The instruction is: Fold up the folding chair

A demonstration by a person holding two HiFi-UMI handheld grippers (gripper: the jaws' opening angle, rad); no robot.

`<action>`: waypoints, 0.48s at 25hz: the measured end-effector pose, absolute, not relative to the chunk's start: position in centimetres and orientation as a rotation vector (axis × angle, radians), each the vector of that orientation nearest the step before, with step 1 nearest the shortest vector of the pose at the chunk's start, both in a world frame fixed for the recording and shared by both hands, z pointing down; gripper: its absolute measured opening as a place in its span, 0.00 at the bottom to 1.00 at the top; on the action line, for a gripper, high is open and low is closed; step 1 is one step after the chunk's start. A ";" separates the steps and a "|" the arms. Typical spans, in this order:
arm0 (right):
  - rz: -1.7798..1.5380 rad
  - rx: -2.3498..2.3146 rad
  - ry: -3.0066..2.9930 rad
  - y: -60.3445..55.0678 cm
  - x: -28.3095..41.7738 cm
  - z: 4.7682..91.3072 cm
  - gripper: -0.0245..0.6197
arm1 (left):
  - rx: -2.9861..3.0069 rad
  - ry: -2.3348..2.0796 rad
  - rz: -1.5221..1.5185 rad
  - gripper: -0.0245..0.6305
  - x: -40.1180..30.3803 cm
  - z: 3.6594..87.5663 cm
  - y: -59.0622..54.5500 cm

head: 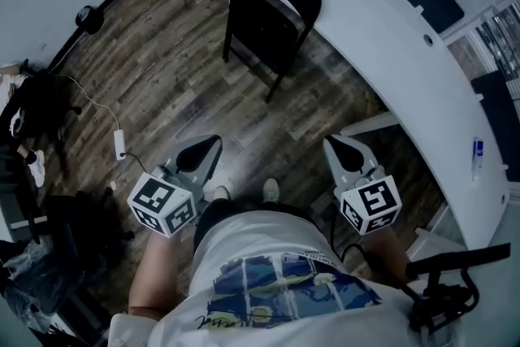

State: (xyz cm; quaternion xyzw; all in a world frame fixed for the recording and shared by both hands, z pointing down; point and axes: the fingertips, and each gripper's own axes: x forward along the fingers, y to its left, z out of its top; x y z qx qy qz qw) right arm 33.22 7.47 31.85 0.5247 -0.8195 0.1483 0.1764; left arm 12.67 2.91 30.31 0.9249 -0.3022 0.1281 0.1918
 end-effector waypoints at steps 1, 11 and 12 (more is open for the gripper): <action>0.415 1.488 -2.317 7.7 32.9 31.7 0.04 | 2.598 -0.842 0.356 0.04 12.4 30.3 3.1; 0.388 1.535 -2.299 10.5 27.3 30.3 0.04 | 2.643 -0.731 0.369 0.04 8.4 29.5 6.3; 0.385 1.535 -2.297 10.7 26.4 30.2 0.04 | 2.641 -0.727 0.365 0.04 7.5 29.6 6.6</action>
